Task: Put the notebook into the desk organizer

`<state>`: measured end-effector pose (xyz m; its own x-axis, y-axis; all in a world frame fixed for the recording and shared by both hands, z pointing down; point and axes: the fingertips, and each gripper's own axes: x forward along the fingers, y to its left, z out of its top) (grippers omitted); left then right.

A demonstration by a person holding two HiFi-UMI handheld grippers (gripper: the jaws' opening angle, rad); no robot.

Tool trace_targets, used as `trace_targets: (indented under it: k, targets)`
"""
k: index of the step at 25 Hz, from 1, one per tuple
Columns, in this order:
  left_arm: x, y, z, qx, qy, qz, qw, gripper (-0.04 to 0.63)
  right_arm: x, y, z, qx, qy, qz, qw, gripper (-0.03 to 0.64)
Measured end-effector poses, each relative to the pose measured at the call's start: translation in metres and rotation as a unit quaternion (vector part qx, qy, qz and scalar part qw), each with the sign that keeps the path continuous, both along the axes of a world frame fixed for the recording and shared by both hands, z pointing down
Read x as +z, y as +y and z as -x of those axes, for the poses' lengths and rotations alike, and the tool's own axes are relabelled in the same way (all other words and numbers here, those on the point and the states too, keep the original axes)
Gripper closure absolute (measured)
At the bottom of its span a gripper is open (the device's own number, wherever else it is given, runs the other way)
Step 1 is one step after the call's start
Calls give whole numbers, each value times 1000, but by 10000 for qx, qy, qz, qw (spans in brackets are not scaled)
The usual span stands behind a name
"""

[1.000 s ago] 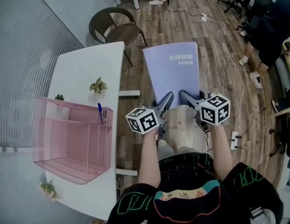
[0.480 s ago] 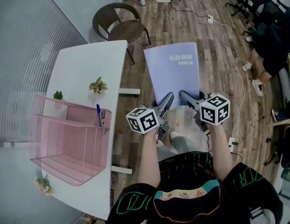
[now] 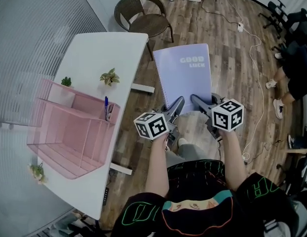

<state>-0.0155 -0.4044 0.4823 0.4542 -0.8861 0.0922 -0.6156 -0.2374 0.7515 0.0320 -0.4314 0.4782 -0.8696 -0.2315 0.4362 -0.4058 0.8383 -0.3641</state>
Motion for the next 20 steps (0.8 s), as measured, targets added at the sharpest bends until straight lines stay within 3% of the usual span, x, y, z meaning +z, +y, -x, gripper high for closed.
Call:
trace_targets:
  k: [12,20]
  targets:
    - [28,53,46,-1299,91,313,9910,557,29,41,55,-1318,103,284,9908,551]
    - [57,124,71,-2606,297,702,9624,555,59,103,93,-2616,284,656,9625,551]
